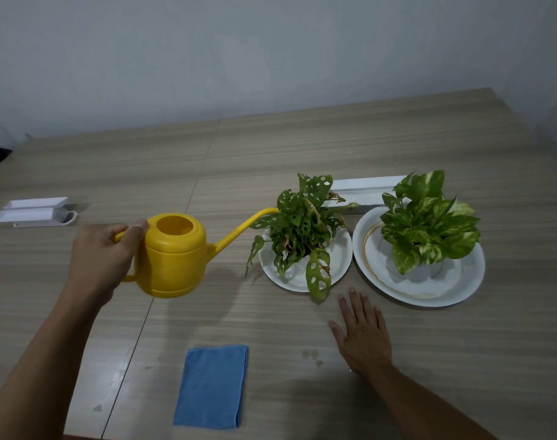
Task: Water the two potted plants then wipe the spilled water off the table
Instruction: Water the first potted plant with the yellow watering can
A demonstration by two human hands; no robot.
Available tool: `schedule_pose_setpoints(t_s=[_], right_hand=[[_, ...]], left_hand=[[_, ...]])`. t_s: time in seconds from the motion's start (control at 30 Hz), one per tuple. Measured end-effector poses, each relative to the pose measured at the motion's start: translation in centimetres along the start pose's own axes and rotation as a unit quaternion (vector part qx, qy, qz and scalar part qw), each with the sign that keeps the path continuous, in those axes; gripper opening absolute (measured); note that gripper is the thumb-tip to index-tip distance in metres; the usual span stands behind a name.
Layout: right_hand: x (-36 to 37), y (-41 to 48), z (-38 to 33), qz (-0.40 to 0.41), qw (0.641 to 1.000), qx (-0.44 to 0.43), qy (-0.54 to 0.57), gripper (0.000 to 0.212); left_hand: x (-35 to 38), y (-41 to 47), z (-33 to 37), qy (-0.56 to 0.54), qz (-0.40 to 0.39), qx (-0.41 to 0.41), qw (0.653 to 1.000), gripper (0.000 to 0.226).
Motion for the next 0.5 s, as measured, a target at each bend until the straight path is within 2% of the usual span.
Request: schedule_pose_setpoints(t_s=[0.2,0.5], right_hand=[[0.1,0.0,0.1,0.004,1.000,-0.008,0.007,0.068],[0.7,0.1,0.4,0.028,0.999,-0.019,0.008,0.067]], left_hand=[[0.7,-0.3,0.5,-0.016,-0.003,0.006,1.000,0.053],[1.6,1.2,2.2,-0.019,0.005,0.009,1.000,0.069]])
Point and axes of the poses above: each hand's wrist, its own y-axis towards the middle knuckle, its own x-axis out of the palm, z = x × y, the point moved 2 cm from there along y, towards the middle knuckle, and after that the axes turned 8 degrees about y, right-handed, at the moved point
